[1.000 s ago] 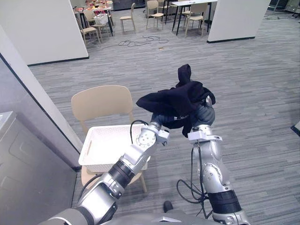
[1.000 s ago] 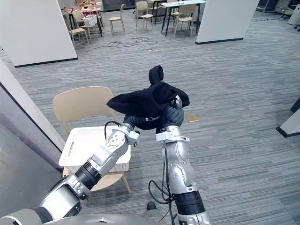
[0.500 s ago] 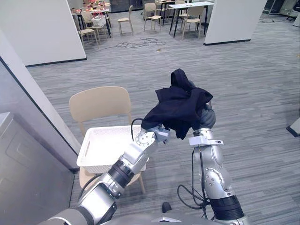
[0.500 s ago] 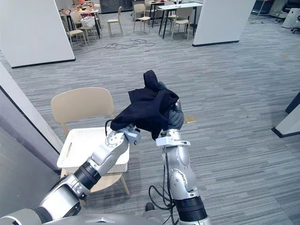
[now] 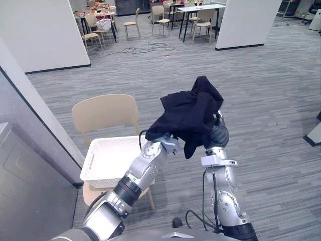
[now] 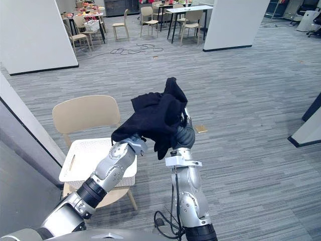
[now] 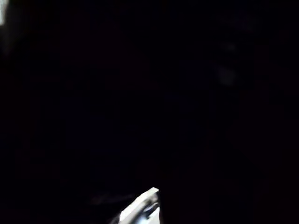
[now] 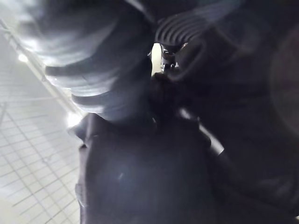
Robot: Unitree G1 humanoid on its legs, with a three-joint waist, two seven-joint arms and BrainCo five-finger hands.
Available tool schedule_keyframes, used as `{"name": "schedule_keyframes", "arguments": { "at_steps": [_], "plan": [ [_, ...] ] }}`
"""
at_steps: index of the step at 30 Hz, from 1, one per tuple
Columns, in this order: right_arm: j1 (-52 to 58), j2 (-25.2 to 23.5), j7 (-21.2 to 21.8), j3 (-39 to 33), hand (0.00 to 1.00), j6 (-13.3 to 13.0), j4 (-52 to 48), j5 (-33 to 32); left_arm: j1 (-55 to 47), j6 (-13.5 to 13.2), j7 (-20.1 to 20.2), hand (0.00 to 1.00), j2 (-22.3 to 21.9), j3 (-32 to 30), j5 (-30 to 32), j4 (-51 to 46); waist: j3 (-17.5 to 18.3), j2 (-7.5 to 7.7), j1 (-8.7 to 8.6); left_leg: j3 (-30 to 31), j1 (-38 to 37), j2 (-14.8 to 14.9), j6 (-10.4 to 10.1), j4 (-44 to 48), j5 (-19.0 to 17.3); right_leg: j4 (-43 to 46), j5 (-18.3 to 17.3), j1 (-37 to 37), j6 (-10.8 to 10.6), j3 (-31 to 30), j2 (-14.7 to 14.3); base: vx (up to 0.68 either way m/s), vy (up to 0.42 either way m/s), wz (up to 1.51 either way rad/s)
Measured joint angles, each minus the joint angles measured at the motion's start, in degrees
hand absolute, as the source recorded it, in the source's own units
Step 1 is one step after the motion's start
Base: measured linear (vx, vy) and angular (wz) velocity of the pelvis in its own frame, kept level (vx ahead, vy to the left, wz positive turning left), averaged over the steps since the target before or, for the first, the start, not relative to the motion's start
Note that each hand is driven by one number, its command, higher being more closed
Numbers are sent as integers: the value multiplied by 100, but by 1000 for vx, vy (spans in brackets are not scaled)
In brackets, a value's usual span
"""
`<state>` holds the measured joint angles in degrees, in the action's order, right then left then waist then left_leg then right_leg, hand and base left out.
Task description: Pick up the laundry basket with both hands and put the clothes into the washing machine.
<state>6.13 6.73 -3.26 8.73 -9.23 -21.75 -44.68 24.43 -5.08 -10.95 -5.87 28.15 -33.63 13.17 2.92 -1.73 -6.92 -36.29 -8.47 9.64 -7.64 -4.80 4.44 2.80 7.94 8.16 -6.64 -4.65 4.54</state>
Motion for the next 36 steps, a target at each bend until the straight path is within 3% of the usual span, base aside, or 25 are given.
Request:
{"name": "schedule_keyframes", "arguments": {
  "at_steps": [13, 17, 25, 30, 36],
  "plan": [
    [942, -325, 153, -511, 0, 92, -670, 236, -573, -324, -274, 100, 26, -1306, -226, -380, -1, 2, -127, -325, -79, 29, -57, 0, -54, 27, 2, 138, -2, -261, -118, -5, 25, -13],
    [1217, -437, 154, -722, 0, 92, -671, 240, -889, -484, -377, 100, 124, -1857, -230, -815, 4, -6, -213, -445, -113, 67, -98, 2, -82, 36, 2, 175, -1, -331, -186, -5, 22, -14],
    [1836, -736, 153, -1466, 0, 99, -629, 621, -1745, -633, -384, 100, 252, -3170, -230, -1475, -12, -45, -230, -468, -221, 91, -150, 35, -152, 38, -25, 75, 5, -349, -215, -2, 36, -1],
    [2141, -935, 145, -2074, 0, 191, 239, 920, -2381, -688, -367, 100, 250, -3944, -236, -1996, -39, -75, -186, -327, -298, 91, -143, 35, -193, 101, -145, -69, 2, -216, -164, -10, 41, 15],
    [2359, -1091, 131, -2609, 0, 344, 1395, 933, -3297, -750, -193, 100, 226, -4578, -436, -2508, -175, -137, 15, -69, -418, 104, -136, 24, -222, 308, -395, -263, 22, 77, -76, 4, 30, 23]
  ]
}}
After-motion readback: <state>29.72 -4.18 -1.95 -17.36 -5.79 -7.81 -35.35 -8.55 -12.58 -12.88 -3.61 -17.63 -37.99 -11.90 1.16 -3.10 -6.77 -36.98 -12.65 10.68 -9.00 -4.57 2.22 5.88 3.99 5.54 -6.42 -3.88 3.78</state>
